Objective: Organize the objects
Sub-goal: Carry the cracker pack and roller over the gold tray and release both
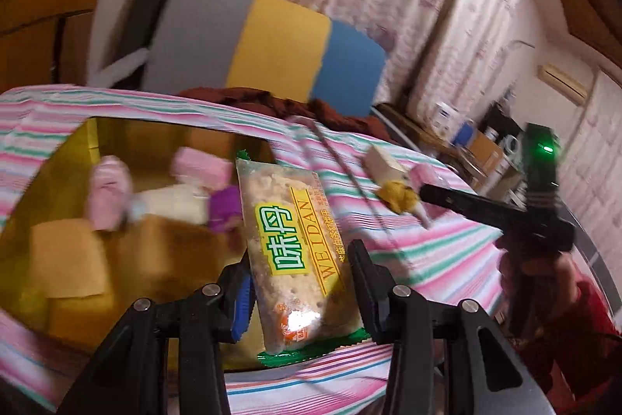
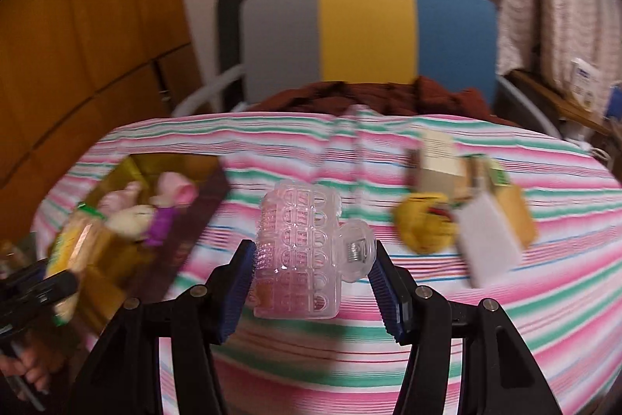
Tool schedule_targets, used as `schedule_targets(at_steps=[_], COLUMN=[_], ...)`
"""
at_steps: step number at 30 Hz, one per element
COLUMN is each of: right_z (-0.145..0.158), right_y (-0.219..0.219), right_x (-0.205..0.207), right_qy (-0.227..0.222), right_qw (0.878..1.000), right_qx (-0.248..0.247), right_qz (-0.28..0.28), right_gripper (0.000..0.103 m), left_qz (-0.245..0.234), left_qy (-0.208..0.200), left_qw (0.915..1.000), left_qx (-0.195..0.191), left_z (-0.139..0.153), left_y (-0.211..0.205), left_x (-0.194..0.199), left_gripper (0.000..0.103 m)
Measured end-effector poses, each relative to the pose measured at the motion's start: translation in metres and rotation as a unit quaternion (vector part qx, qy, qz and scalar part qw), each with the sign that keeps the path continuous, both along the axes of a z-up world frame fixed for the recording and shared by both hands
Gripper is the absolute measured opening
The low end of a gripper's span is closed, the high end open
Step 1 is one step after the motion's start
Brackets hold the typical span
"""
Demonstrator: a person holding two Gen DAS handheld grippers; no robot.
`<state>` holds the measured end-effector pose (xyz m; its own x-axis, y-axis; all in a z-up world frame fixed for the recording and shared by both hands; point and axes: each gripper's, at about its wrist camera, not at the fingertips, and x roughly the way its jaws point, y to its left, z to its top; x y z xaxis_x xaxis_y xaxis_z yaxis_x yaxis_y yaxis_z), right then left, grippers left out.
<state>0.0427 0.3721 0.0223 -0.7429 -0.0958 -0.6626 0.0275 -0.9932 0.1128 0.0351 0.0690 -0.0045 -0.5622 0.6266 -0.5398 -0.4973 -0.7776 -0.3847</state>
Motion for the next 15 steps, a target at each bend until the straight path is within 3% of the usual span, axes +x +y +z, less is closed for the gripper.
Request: schedule_targets(at_steps=[8, 15], right_z=[0.002, -0.008], right_y=[-0.089, -0.14], right_x=[-0.002, -0.006], right_qy=[-0.005, -0.02], right_qw=[0.995, 0.989], right_qx=[-0.023, -0.01], right_qz=[0.098, 0.147], right_gripper=[0.058, 0.059], left_qz=[0.096, 0.108], left_qy=[-0.043, -0.099], left_qw=[0.9944, 0.9892], left_qx=[0.008, -0.004], left_z=[-0.017, -0.04], left_y=[-0.063, -0.073], left_x=[-0.02, -0.037], left_gripper=[0.044, 0.044])
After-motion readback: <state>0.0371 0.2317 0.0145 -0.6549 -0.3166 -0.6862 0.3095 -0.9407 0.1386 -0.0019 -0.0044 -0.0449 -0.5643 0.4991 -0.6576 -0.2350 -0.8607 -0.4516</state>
